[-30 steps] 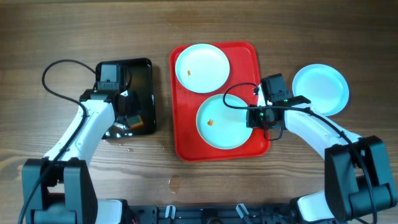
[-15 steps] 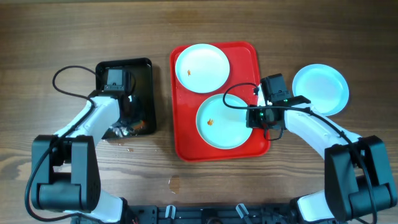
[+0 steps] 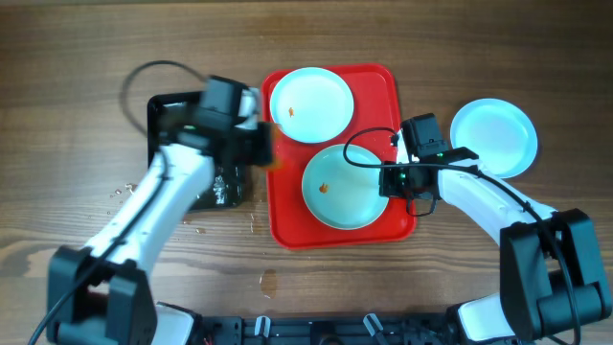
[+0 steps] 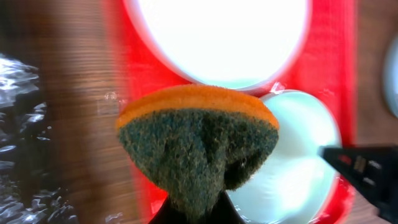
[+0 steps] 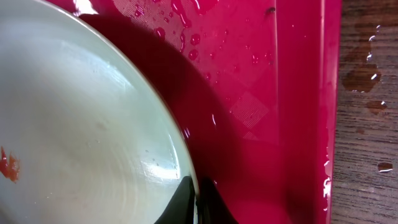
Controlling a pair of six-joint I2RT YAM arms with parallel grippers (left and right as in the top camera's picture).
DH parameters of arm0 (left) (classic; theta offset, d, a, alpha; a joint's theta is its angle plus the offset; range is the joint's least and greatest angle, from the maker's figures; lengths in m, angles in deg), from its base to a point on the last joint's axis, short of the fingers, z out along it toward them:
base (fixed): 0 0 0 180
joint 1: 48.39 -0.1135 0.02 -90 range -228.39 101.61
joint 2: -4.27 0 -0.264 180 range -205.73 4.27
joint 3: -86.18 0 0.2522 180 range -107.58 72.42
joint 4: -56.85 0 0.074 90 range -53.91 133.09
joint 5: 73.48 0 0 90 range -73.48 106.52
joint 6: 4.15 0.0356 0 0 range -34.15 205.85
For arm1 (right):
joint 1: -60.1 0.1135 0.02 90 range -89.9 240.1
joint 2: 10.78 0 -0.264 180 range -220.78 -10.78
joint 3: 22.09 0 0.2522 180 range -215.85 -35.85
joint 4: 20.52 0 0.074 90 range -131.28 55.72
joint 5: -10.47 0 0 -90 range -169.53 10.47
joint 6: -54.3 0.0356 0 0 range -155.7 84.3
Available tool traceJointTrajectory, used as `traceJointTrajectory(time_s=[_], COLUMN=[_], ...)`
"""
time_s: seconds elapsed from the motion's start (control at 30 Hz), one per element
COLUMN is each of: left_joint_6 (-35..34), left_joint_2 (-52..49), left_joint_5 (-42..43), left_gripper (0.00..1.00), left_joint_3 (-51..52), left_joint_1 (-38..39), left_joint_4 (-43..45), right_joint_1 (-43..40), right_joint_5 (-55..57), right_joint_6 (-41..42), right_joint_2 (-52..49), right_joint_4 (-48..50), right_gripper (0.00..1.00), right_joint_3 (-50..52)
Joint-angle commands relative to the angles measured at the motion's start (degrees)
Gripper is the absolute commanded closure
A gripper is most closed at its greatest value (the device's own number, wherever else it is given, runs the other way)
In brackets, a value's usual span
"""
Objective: Clean dirty plates on tray and stack at the side
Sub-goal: 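Pick up the sponge with the left gripper and scrub the plate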
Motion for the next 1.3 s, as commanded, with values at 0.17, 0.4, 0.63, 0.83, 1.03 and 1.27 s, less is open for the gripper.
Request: traceJointTrajectory(time_s=[0.17, 0.4, 0.63, 0.83, 1.03, 1.27], left_joint_6=[-11.56, -14.93, -11.45, -5.68, -4.72, -5.90], left_joint_2=[-12.37, -20.57, -21.55, -21.57, -21.46, -21.18], left_joint_5=[2.03, 2.25, -11.21, -21.88, -32.98, -38.60], left_gripper=[0.96, 0.96, 0.96, 0.96, 0.96, 0.96], left_joint_3=[-0.07, -0.07, -0.07, -0.07, -1.46, -10.82], left_joint_1=[16.13, 19.96, 19.56, 19.56, 19.56, 19.41], left_joint_4=[11.34, 18.36, 10.93, 5.86, 0.92, -8.83], right_joint_1=[0.24, 0.24, 0.24, 0.24, 0.24, 0.24], right_joint_5=[2.34, 2.29, 2.12, 2.12, 2.12, 2.12], right_joint_6=[0.92, 0.94, 2.34, 2.34, 3.04, 4.09], right_joint_2=[-2.58, -2.58, -2.58, -2.58, -2.58, -2.58], right_joint_4=[-0.76, -1.01, -1.84, -2.05, -2.56, -2.69], right_gripper=[0.96, 0.96, 0.96, 0.96, 0.96, 0.96], right_joint_3=[0.98, 0.98, 0.98, 0.98, 0.98, 0.98])
